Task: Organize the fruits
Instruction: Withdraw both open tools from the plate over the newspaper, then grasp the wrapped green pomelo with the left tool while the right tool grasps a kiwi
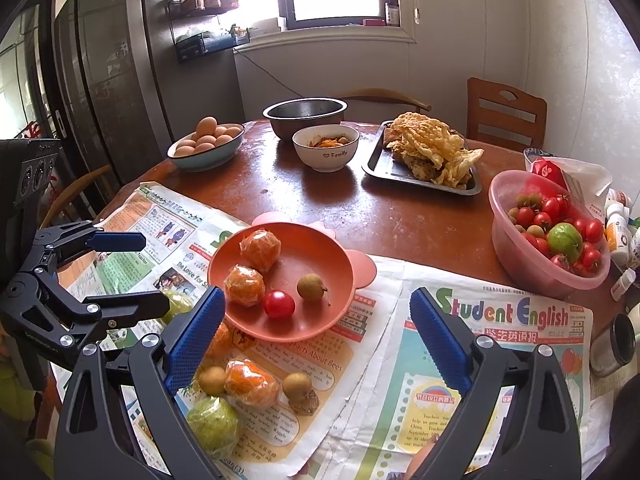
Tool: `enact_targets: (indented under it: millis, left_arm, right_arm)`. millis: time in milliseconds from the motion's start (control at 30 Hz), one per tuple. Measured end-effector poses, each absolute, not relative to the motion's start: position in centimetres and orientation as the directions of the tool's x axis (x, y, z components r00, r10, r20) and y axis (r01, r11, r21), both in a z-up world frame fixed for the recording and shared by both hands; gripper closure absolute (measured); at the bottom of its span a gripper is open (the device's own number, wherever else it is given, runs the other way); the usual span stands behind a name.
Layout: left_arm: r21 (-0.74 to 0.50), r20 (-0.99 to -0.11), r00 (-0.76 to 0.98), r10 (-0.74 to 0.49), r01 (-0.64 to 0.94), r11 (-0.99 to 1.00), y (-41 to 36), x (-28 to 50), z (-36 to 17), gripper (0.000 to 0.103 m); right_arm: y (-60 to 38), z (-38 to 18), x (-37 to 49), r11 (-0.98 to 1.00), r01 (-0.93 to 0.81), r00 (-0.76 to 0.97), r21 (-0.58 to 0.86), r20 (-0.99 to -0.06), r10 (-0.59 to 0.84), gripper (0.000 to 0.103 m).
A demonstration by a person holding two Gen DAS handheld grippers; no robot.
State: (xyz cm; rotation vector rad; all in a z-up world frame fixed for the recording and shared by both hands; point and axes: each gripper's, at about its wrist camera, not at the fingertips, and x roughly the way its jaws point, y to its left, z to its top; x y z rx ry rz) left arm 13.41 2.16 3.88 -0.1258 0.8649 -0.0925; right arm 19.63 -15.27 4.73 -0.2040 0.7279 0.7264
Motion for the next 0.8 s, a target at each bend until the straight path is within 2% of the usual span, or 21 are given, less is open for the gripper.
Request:
enact_targets:
  millis: [800]
  left_arm:
    - [-0.149,-0.784,0.590,-0.192,0.123,0.981,-1.9,10.0,1.6,0.010]
  right_arm:
    - [-17.6,2.6,16.6,0.741,-0.670,0.505,0.044,-0.705,0.498,0.009]
